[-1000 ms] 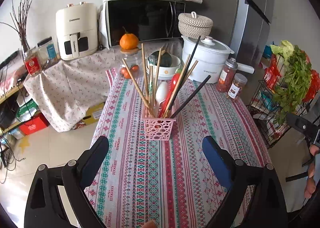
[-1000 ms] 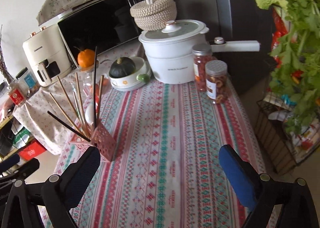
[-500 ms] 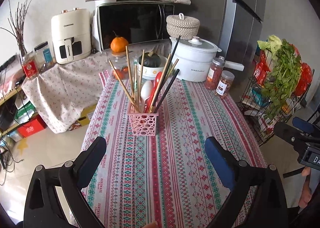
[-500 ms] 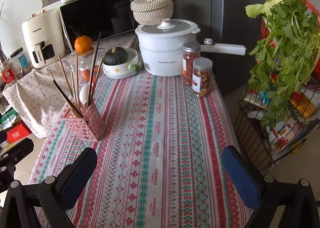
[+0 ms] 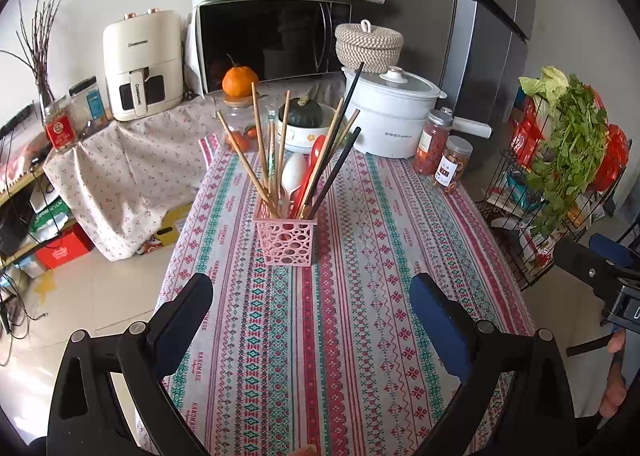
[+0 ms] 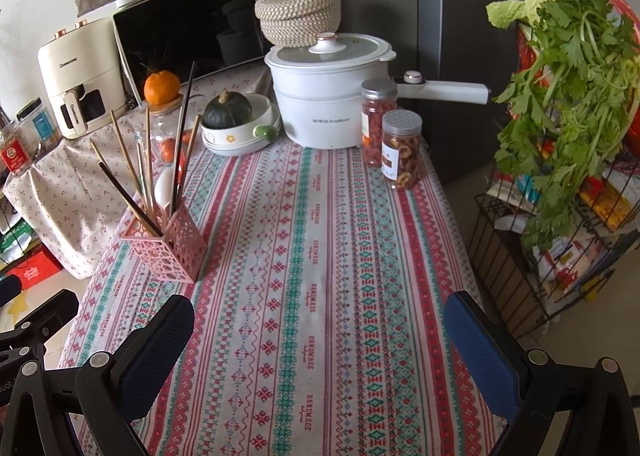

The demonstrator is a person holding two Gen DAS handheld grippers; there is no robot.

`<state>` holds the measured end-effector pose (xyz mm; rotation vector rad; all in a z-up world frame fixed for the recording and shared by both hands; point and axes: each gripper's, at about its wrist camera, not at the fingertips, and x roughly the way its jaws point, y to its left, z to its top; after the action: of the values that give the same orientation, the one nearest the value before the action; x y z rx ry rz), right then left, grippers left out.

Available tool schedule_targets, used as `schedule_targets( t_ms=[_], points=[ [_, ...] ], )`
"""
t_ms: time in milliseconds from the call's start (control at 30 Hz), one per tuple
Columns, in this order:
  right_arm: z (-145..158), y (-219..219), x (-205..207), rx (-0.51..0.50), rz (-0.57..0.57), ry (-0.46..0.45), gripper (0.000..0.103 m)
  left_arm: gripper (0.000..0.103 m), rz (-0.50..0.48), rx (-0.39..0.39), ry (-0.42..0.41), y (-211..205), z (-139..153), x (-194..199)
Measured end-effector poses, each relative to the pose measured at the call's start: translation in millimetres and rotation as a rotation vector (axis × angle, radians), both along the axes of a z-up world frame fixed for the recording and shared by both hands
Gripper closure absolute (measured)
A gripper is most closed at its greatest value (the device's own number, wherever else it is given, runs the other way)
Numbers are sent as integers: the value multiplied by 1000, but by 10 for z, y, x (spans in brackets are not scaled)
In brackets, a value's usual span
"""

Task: Organize utensils

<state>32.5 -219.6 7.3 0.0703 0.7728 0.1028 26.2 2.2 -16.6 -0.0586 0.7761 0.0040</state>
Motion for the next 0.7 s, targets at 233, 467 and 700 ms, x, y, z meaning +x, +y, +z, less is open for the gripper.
schedule_targets(
  t_ms=[233,467,700],
  points=[
    [23,29,0,-17,4,-16,0,3,3,-3,-9,21,23,-4],
    [26,34,23,-21,3,-21,0,3,8,4,-23,19,46,-19],
    [7,43,34,-21,5,-13,0,3,5,0,-21,11,43,-24]
  ],
)
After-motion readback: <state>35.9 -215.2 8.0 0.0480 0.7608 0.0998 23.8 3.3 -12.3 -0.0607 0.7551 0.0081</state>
